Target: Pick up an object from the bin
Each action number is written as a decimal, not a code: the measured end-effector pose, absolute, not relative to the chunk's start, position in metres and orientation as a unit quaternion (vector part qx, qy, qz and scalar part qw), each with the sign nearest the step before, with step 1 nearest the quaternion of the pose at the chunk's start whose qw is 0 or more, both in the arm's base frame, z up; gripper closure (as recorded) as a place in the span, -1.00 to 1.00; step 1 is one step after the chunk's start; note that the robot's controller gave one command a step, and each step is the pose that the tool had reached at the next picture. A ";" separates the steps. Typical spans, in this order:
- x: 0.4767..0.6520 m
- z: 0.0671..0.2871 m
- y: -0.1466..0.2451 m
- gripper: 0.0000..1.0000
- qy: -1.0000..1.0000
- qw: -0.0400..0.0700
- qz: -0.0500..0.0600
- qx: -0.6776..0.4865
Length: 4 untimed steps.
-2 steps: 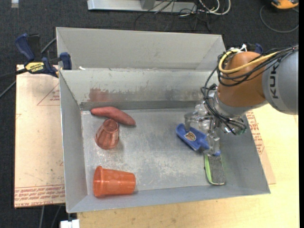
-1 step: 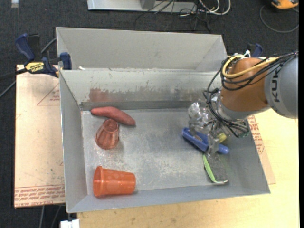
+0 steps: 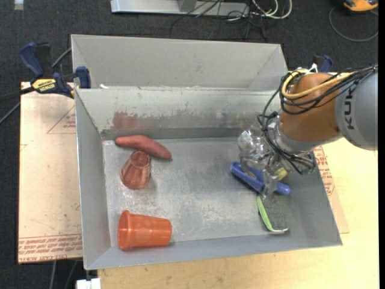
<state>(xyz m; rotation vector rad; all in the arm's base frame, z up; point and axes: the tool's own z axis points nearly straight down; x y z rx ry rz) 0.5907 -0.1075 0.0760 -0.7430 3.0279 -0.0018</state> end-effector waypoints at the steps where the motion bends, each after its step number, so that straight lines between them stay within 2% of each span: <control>1: 0.590 0.077 -0.109 1.00 0.971 0.011 -0.001 -0.238; 4: 0.590 0.076 -0.109 1.00 0.971 0.011 -0.001 -0.238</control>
Offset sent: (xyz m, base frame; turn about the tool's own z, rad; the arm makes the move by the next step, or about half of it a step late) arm 0.0000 0.0000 0.0000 0.0000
